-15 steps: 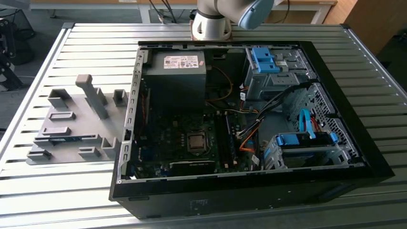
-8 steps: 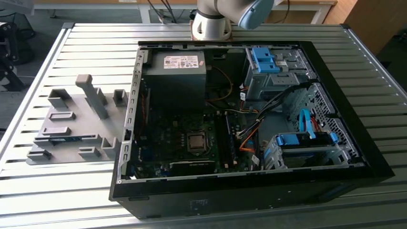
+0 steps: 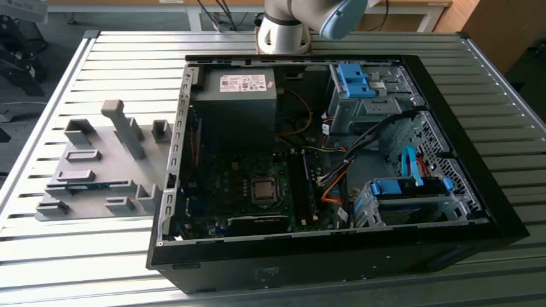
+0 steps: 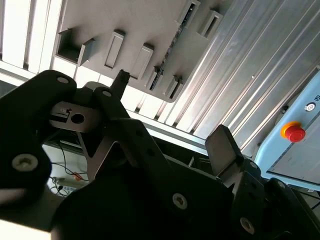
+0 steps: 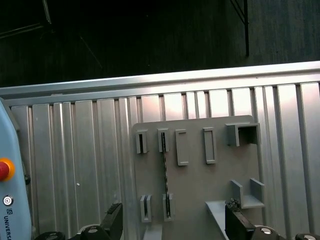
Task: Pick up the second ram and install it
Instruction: 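Pick up the second ram and move it above second insertion slot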
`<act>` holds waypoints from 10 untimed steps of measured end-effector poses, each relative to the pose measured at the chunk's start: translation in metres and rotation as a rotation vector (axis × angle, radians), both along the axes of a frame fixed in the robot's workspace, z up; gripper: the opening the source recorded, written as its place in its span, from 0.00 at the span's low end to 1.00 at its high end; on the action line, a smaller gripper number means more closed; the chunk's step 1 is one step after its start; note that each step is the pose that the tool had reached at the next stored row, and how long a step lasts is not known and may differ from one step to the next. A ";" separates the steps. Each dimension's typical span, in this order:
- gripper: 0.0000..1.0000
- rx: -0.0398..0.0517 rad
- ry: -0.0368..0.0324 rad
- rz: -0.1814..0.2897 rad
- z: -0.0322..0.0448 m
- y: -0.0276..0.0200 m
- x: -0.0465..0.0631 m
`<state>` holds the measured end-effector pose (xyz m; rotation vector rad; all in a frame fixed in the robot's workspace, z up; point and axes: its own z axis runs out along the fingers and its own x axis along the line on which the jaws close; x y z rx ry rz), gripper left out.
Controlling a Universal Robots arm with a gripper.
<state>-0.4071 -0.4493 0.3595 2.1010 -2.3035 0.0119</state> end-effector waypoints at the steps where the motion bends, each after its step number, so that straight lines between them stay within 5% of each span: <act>1: 0.88 0.0000 0.0000 0.000 0.0000 0.0000 0.000; 10: 0.88 -0.0001 0.0001 0.000 -0.0003 0.0000 0.000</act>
